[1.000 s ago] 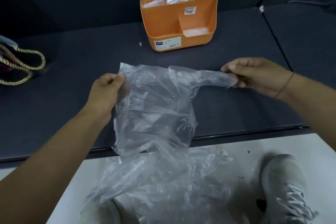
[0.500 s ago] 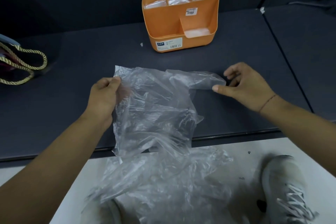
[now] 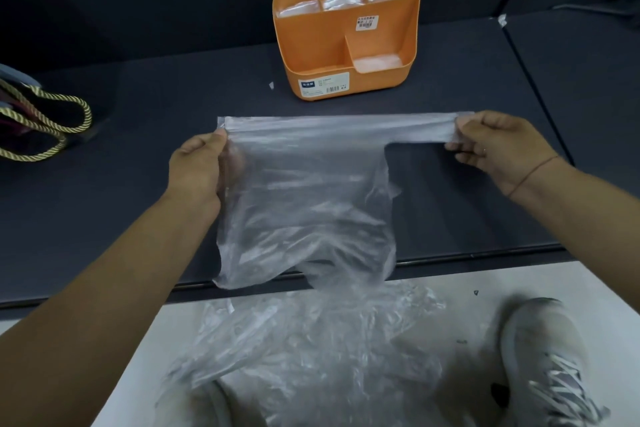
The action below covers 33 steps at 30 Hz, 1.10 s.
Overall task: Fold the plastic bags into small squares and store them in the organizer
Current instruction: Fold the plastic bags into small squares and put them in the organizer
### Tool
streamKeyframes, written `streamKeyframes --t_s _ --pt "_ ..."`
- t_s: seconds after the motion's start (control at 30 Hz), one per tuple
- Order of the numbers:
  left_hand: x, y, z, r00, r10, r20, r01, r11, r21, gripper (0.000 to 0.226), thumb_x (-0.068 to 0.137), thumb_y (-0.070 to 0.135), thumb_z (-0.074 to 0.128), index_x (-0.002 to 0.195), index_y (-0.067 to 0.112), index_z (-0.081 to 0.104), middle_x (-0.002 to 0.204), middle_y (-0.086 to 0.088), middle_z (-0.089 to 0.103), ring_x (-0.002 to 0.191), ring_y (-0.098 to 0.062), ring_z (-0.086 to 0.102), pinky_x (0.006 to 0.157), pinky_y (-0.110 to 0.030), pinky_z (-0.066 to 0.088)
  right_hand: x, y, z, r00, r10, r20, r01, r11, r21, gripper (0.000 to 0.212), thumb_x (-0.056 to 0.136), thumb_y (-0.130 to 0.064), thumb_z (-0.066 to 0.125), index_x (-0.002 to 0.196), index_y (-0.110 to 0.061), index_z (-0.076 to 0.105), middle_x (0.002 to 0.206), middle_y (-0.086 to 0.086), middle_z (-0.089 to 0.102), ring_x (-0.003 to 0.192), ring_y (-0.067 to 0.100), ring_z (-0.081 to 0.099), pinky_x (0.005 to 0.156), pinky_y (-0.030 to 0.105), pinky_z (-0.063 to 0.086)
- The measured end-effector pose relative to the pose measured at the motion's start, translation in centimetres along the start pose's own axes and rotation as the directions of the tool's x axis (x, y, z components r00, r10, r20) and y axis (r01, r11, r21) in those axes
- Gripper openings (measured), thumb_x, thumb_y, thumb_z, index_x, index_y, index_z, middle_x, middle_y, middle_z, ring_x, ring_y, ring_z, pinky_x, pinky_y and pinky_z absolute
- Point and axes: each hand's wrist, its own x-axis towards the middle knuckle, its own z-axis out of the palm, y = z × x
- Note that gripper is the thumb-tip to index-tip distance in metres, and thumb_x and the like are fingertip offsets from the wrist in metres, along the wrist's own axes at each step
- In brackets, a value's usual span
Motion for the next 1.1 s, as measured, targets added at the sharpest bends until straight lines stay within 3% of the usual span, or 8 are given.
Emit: streamKeyframes --t_s 0.2,0.33,0.47,0.57,0.73,0.8,0.97,1.1 --pt "0.2 -0.2 1.3 1.0 0.023 0.005 -0.023 0.999 0.024 0.028 0.096 0.026 0.062 0.069 0.02 0.058 0.06 0.007 0.06 0.053 -0.007 0.055 0.056 -0.021 0.05 2.6 0.0 -0.1 0.989 0.109 -0.103 -0.099 0.99 0.101 0.02 0.093 -0.018 0.063 0.074 -0.014 0.06 0.047 -0.008 0.06 0.039 0.0 0.046 0.04 0.013 0.041" --pt "0.3 0.5 1.7 0.999 0.019 -0.043 -0.017 0.999 0.045 0.025 0.101 0.024 0.055 0.078 0.016 0.057 0.058 0.001 0.051 0.033 -0.005 0.04 0.041 -0.017 0.044 4.1 -0.6 -0.7 0.977 0.093 -0.194 -0.07 0.99 0.119 0.018 0.093 -0.018 0.063 0.076 -0.015 0.06 0.048 -0.007 0.061 0.04 0.0 0.049 0.045 0.014 0.045" --pt "-0.4 0.6 0.4 0.991 -0.1 0.09 0.096 0.994 0.053 0.027 0.101 0.037 0.052 0.104 0.012 0.06 0.077 -0.002 0.067 0.044 -0.008 0.058 0.057 -0.024 0.057 1.8 -0.1 -0.4 0.98 0.046 -0.192 -0.031 0.996 0.082 0.027 0.093 -0.035 0.062 0.074 -0.018 0.054 0.067 -0.001 0.055 0.049 0.005 0.055 0.05 0.021 0.05" --pt "-2.9 -0.5 -1.1 0.959 -0.194 0.207 0.166 0.976 0.144 0.036 0.1 0.045 0.048 0.107 0.012 0.061 0.089 -0.003 0.071 0.05 -0.008 0.064 0.054 -0.023 0.056 -3.2 0.5 0.6 0.983 0.066 -0.17 -0.046 0.992 0.118 0.034 0.091 -0.05 0.057 0.079 -0.019 0.051 0.07 -0.001 0.053 0.053 0.01 0.053 0.047 0.024 0.049" --pt "-8.4 -1.9 -2.9 0.885 -0.315 0.344 0.272 0.948 0.168 0.046 0.085 0.055 0.056 0.102 0.013 0.064 0.097 -0.006 0.073 0.079 -0.018 0.075 0.059 -0.027 0.059 -11.4 1.6 2.6 0.991 0.053 0.121 -0.078 0.976 0.205 0.087 0.038 -0.086 0.071 0.087 -0.016 0.06 0.068 -0.006 0.062 0.061 0.009 0.06 0.054 0.023 0.053" --pt "-9.8 -2.0 -2.9 0.855 -0.332 0.397 0.282 0.942 0.181 0.052 0.076 0.056 0.059 0.105 0.013 0.06 0.097 -0.009 0.076 0.086 -0.021 0.074 0.063 -0.03 0.06 -12.9 2.0 3.6 0.99 0.002 0.138 -0.027 0.983 0.18 0.076 0.045 -0.079 0.075 0.085 -0.017 0.061 0.069 -0.009 0.062 0.067 0.007 0.062 0.06 0.021 0.053" --pt "-10.2 -2.0 -2.2 0.878 -0.293 0.379 0.276 0.956 0.099 0.031 0.074 0.037 0.069 0.093 0.013 0.066 0.09 -0.01 0.076 0.08 -0.02 0.075 0.061 -0.027 0.06 -11.9 2.2 4.9 0.996 -0.01 0.085 -0.006 0.984 0.177 0.002 0.082 -0.016 0.069 0.082 -0.014 0.069 0.068 -0.006 0.07 0.069 0.005 0.065 0.064 0.018 0.055" --pt "-8.6 -2.0 -2.5 0.916 -0.257 0.307 0.265 0.964 0.015 0.018 0.079 0.027 0.07 0.087 0.011 0.065 0.075 -0.003 0.073 0.072 -0.018 0.074 0.057 -0.024 0.058 -9.8 2.2 3.2 0.944 0.207 0.256 -0.291 0.889 0.353 0.024 0.064 -0.025 0.083 0.079 -0.011 0.072 0.078 0.003 0.074 0.075 0.014 0.071 0.069 0.024 0.06"
